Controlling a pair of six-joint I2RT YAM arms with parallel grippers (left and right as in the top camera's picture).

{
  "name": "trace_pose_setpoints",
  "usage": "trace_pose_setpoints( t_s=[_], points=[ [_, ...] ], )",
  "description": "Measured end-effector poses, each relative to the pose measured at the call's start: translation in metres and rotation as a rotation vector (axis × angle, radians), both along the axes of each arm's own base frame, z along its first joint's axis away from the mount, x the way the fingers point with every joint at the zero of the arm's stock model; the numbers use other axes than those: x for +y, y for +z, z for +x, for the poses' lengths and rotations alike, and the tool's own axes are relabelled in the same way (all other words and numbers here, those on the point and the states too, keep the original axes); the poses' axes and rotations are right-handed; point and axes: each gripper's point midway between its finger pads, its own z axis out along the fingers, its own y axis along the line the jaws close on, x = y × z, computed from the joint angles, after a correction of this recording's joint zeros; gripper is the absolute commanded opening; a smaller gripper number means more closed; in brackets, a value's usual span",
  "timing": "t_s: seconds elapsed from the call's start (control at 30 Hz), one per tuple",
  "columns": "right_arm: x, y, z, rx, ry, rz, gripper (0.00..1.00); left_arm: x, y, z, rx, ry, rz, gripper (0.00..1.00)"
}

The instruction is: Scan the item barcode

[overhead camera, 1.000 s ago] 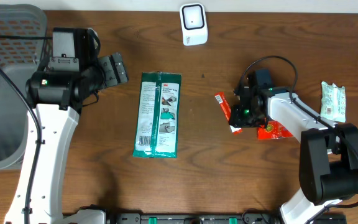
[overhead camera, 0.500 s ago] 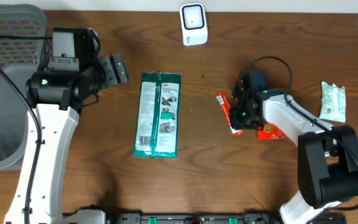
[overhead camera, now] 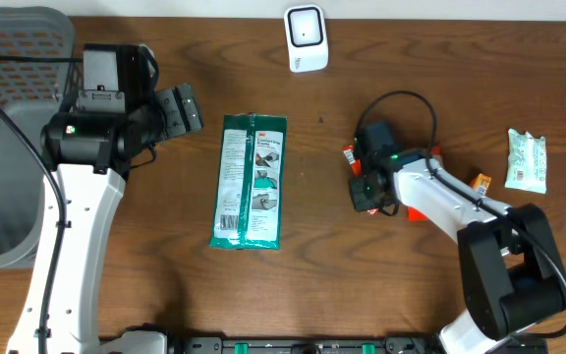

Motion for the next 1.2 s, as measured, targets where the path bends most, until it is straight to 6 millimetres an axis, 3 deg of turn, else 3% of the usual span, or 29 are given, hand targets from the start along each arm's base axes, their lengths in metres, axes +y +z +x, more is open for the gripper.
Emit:
trace_pose_setpoints(
  t_s=[0.27, 0.33, 0.4, 0.57, 0.63, 0.9, 1.1, 1.13, 1.2],
  points=[
    [-0.006, 0.005, -0.010, 0.018, 0.019, -0.088, 0.01, 0.000, 0.000, 0.000, 0.000, 0.000, 0.000, 0.93],
    [-0.010, 0.013, -0.007, -0.008, 0.015, -0.101, 0.01, 0.000, 0.000, 0.000, 0.000, 0.001, 0.000, 0.93],
    [-0.010, 0.030, -0.001, -0.064, 0.010, -0.096, 0.01, 0.000, 0.000, 0.000, 0.000, 0.001, 0.000, 0.93],
    [-0.008, 0.095, 0.013, -0.261, 0.011, -0.039, 0.01, 0.000, 0.000, 0.000, 0.000, 0.001, 0.000, 0.93],
    [-0.008, 0.108, 0.015, -0.302, 0.020, -0.030, 0.01, 0.000, 0.000, 0.000, 0.000, 0.000, 0.000, 0.93],
    [-0.004, 0.128, 0.025, -0.391, 0.085, -0.019, 0.01, 0.000, 0.000, 0.000, 0.000, 0.001, 0.000, 0.93],
    [0.007, 0.128, 0.020, -0.371, 0.142, 0.028, 0.01, 0.000, 0.000, 0.000, 0.000, 0.001, 0.000, 0.93],
    [0.006, 0.127, 0.018, -0.360, 0.144, 0.027, 0.42, 0.000, 0.000, 0.000, 0.000, 0.001, 0.000, 0.93],
    [0.001, 0.121, 0.009, -0.314, 0.120, 0.023, 0.58, 0.000, 0.000, 0.000, 0.000, 0.000, 0.000, 0.93]
  ],
)
